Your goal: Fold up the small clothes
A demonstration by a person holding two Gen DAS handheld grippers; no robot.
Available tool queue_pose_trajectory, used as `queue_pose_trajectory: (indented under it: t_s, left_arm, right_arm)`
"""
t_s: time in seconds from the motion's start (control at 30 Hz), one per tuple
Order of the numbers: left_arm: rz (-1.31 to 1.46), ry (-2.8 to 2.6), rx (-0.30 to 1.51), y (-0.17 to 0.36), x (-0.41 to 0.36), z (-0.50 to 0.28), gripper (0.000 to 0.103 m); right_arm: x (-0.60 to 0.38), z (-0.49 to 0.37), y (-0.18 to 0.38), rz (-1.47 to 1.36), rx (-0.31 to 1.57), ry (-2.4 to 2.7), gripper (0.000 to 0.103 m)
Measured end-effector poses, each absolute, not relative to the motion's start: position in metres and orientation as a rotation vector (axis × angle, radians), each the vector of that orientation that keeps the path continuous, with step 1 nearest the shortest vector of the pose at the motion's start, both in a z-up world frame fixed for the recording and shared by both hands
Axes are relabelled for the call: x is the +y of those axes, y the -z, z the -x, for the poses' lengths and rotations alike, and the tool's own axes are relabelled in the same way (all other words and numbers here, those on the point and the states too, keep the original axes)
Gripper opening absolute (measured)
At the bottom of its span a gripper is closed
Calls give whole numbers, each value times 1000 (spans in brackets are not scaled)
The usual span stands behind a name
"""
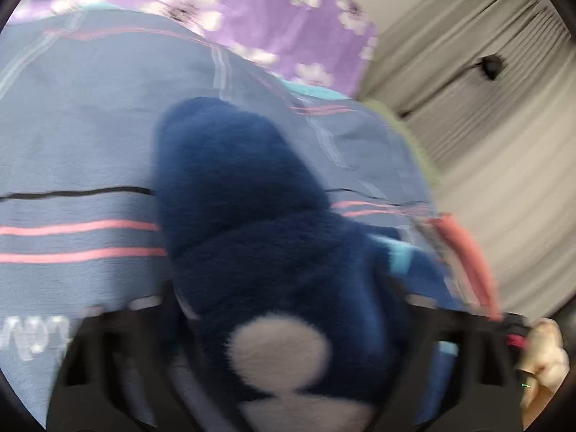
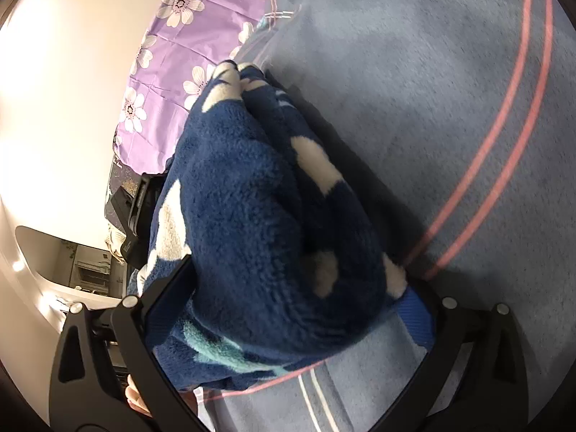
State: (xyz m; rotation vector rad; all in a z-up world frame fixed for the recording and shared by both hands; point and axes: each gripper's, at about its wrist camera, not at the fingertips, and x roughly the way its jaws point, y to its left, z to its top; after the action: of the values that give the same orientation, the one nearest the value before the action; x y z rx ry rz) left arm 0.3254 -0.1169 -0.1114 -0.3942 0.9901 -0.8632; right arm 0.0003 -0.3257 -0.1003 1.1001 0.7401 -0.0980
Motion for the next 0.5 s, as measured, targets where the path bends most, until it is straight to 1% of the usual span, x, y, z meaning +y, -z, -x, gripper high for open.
queue_pose_trajectory:
  t_s: [0.03, 0.07, 0.1, 0.13, 0.23, 0.33, 0.4, 0.5]
  left_arm:
    - [407, 865, 987, 107, -112, -325, 60]
    - [408, 874, 973, 100, -110, -323, 57]
    - [392, 883, 939, 88, -107, -318, 55]
    - [372, 887, 911, 78, -104, -314, 54]
    - [288, 897, 798, 31, -98, -303, 54]
    - [258, 841, 681, -17, -73, -305, 54]
    - [262, 786, 613, -44, -50, -318, 54]
    - [279, 673, 548, -71, -17, -344, 54]
  right_arm:
    - [-326, 0, 98, -1100, 726, 72, 73]
    - [-327, 0, 95, -1105, 726, 68, 70]
    - [-328, 0, 89, -1089, 727, 64, 61]
    - [-327, -3, 77, -1032, 721, 57, 56]
    - [-327, -19, 44, -887, 695, 30, 52]
    - [-334, -63, 11, -812, 686, -72, 52]
    - [-335, -100, -9, -727, 673, -127, 52]
    - [-332, -189, -39, -617, 684, -242, 51]
